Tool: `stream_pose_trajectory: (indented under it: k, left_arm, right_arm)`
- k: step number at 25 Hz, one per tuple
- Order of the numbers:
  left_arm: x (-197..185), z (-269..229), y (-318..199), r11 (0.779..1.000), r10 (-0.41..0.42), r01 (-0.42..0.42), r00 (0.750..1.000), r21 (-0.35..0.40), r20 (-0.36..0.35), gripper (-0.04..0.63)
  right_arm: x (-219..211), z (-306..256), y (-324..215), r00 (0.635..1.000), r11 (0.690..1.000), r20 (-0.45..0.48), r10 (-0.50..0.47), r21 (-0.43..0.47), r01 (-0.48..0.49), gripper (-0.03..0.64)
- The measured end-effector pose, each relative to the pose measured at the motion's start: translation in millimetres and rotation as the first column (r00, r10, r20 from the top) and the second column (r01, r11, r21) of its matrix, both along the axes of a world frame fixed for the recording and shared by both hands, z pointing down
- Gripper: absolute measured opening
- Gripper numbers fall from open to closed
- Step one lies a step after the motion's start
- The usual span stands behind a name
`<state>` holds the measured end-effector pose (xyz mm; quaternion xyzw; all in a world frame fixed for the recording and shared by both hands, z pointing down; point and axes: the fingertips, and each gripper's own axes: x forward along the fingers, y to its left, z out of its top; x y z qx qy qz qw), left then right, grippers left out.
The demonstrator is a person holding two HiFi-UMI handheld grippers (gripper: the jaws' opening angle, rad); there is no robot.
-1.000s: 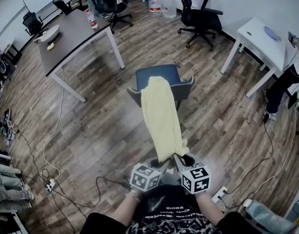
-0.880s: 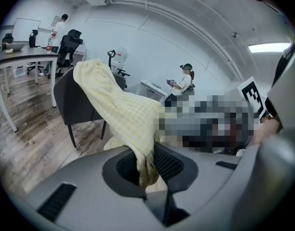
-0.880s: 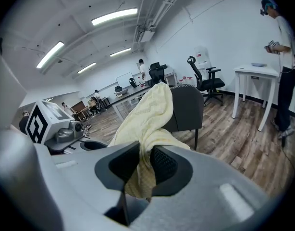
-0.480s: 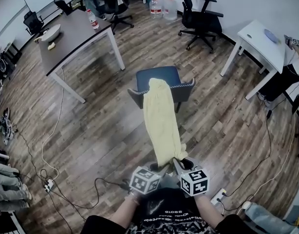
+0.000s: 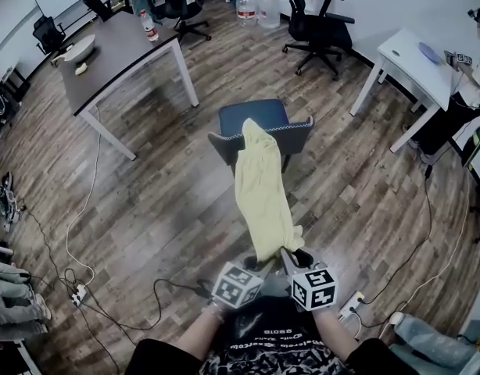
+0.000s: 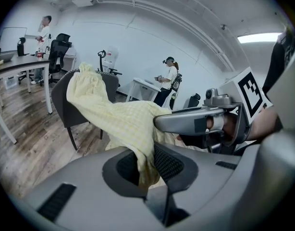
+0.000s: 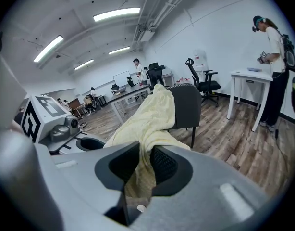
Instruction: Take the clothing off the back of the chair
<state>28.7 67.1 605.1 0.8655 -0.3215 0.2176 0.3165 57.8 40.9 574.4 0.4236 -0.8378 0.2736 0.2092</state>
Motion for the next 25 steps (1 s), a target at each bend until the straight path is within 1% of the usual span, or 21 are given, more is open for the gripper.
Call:
stream_pose_trajectory:
  k: [3, 8, 17, 22, 25]
  left_arm:
    - [-9.0, -7.8, 2.7, 0.999, -0.014, 0.014, 1.000, 0.033, -0.009, 0.061]
    - [-17.9, -16.0, 4.1, 0.997, -0.041, 0.042, 0.999, 0.071, -0.023, 0.061]
    - [-29.1, -23.6, 15.1, 0.993, -0.014, 0.016, 1.000, 0.113, -0.018, 0.060]
    - [-32.6, -29.3, 16.4, 0.990, -0.025, 0.027, 0.999, 0.136, -0.021, 0.060]
    - [-31.8, -33.8, 15.8, 0.989, -0.035, 0.041, 0.998, 0.145, -0.044, 0.061]
  right_arm:
    - [-9.6, -10.0, 3.9, 1.000, 0.999, -0.011, 0.001, 0.045, 0.000, 0.072]
    - [-17.3, -18.1, 6.6, 1.000, 0.997, -0.001, -0.002, 0.078, 0.002, 0.071]
    - [-24.5, -25.8, 21.3, 0.999, 0.995, 0.034, 0.025, 0.096, -0.028, 0.071]
    - [-27.2, -32.3, 24.6, 0.999, 0.993, 0.047, 0.026, 0.115, -0.031, 0.071]
    - [-25.8, -37.3, 25.1, 0.999, 0.991, 0.049, 0.020, 0.129, -0.026, 0.071]
